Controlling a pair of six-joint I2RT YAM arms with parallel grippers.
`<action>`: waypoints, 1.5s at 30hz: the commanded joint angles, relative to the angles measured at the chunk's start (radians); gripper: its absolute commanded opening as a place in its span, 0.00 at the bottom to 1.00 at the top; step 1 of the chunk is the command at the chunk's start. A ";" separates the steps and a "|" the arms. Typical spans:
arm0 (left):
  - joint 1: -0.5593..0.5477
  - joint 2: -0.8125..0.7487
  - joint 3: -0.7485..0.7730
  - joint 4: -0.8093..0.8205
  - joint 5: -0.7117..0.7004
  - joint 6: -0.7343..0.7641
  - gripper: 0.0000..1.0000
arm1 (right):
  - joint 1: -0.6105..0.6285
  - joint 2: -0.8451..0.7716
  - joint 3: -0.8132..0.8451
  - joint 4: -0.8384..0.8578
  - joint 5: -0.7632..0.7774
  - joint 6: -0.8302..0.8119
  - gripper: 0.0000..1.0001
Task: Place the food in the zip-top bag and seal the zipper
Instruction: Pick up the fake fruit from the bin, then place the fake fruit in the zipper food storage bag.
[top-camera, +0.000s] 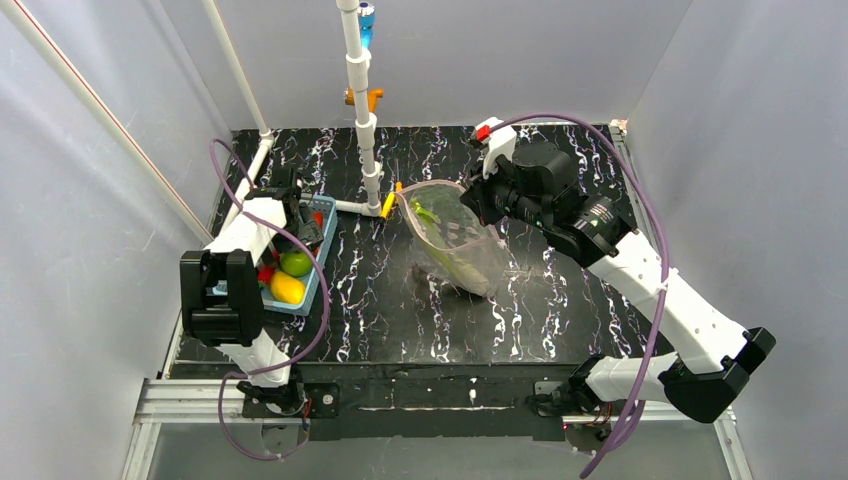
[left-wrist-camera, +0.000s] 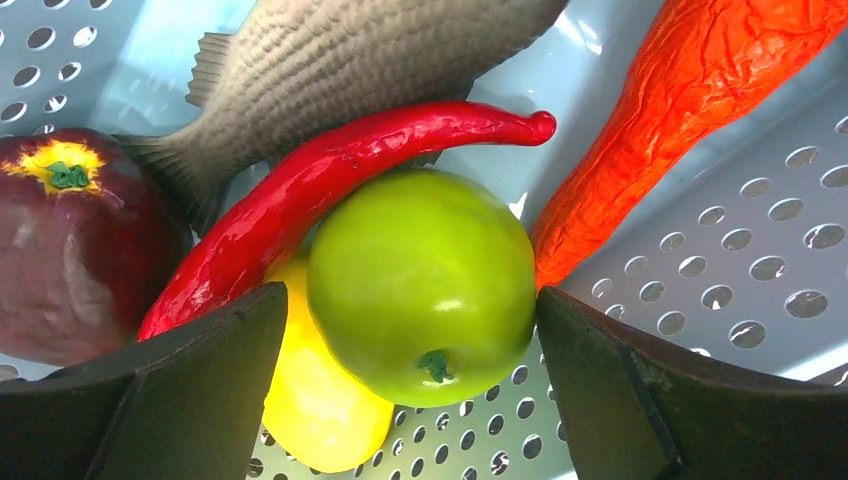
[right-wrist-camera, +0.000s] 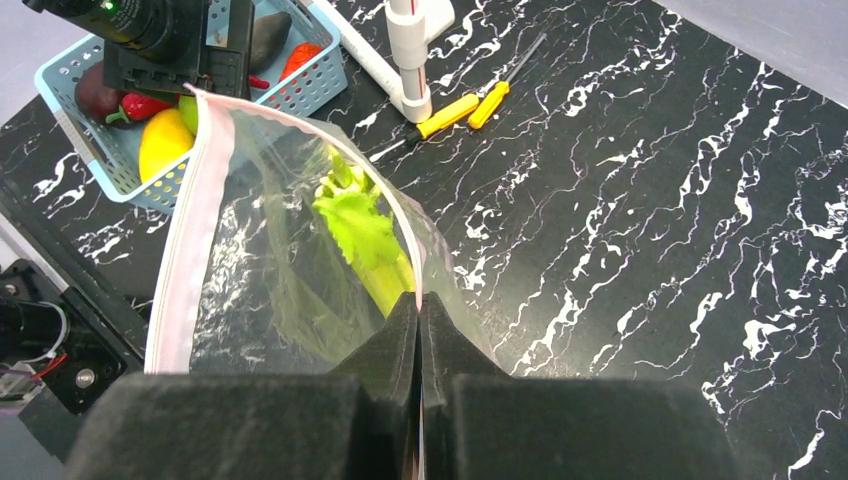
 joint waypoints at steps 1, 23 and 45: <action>0.005 -0.003 -0.001 -0.041 -0.019 -0.009 0.92 | -0.005 -0.004 0.054 0.040 -0.023 0.021 0.01; 0.004 -0.595 0.045 -0.051 0.205 0.125 0.10 | -0.004 0.001 0.030 0.063 -0.052 0.039 0.01; -0.562 -0.654 -0.012 0.772 0.878 -0.315 0.00 | -0.005 -0.014 0.023 0.093 -0.119 0.082 0.01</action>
